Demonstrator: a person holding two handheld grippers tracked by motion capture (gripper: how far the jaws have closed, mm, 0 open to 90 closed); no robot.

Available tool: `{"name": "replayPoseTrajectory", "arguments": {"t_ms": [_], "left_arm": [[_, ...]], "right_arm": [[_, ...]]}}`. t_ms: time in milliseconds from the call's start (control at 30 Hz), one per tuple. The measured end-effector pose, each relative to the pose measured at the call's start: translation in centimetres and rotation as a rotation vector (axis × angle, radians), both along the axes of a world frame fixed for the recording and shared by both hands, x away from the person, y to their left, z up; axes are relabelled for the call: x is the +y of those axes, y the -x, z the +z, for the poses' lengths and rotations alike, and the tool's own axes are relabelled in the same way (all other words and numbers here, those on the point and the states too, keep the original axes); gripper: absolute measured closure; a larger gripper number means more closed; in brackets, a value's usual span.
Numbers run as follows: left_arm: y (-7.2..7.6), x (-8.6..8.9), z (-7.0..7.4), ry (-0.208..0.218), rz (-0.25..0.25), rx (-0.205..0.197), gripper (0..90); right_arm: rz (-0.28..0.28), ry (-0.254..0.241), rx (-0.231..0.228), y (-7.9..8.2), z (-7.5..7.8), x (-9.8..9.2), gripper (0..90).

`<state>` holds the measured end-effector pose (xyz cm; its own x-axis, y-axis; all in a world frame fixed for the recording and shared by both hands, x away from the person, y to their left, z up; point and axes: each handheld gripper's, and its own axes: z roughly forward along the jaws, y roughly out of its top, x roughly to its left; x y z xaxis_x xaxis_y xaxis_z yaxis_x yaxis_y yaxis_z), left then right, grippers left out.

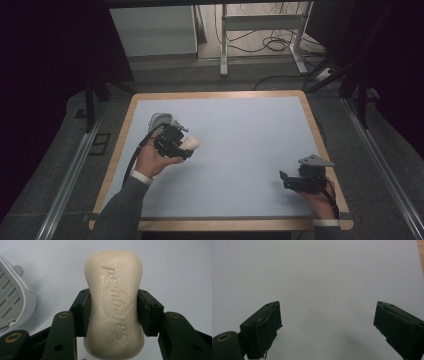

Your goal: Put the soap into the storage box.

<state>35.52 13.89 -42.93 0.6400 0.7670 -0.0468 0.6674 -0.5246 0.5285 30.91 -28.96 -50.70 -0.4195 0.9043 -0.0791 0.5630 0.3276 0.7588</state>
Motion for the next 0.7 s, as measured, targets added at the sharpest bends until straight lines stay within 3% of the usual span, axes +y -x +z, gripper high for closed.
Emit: {"name": "replayPoseTrajectory", "arguments": {"t_ms": [400,700], "left_arm": [[-0.6,0.3,1.5,-0.01,0.004,-0.026,49.7],[-1.6,0.7,1.7,-0.008,0.02,-0.006,49.7]], "right_arm": [[-0.004,-0.001,0.006,0.0,0.0,-0.1,7.4],[-0.006,-0.001,0.006,0.0,-0.1,-0.1,7.4]]}}
